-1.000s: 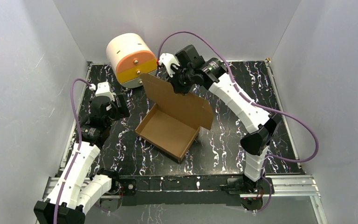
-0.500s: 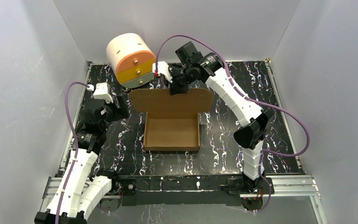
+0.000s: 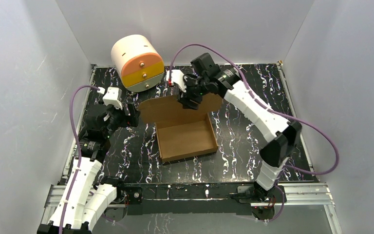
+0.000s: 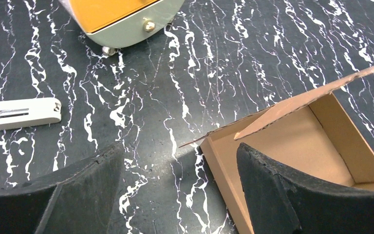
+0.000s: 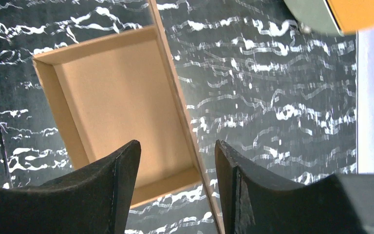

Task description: Fold the paper box

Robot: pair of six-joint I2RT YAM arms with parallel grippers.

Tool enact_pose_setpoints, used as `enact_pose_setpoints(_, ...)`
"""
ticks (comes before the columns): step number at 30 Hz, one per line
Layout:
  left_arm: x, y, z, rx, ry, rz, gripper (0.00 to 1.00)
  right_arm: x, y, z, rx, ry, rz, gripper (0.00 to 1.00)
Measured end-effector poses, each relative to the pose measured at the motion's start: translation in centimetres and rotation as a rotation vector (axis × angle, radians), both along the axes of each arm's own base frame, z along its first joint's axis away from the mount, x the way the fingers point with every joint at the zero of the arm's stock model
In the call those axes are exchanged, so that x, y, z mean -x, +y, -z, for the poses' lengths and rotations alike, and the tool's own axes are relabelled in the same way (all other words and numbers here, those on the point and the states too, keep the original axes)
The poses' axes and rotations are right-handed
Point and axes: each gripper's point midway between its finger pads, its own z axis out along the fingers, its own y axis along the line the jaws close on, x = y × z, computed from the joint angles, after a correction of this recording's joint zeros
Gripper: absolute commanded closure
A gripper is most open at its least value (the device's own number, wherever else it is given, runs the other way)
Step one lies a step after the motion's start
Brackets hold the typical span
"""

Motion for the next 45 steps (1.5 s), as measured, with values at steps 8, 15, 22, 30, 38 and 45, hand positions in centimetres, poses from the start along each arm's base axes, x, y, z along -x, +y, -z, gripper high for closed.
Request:
enact_pose_setpoints(8,0.1,-1.3,-2.4,0.001,-0.037,0.09,0.18,-0.2,-6.7,-3.1,-0.126,-0.087,0.241,0.16)
enact_pose_setpoints(15,0.9,-2.9,-4.6,0.019,-0.063,0.197,0.18,-2.5,-12.4,-4.7,-0.228,-0.149,0.418,0.16)
enact_pose_setpoints(22,0.7,-4.2,-4.4,0.03,-0.014,0.272,0.23,-3.7,-15.0,-2.3,-0.249,-0.108,0.499,0.21)
enact_pose_setpoints(30,0.0,-5.2,-3.7,0.05,0.053,0.322,0.34,-4.4,-15.3,-2.6,-0.302,-0.097,0.496,0.31)
enact_pose_setpoints(38,-0.9,-6.0,-3.8,0.068,0.08,0.357,0.49,-4.5,-14.1,-1.7,-0.321,-0.052,0.442,0.49)
enact_pose_setpoints(45,-1.3,-6.6,-3.0,0.092,0.124,0.378,0.81,-4.4,-13.8,-1.2,-0.328,-0.015,0.431,0.66)
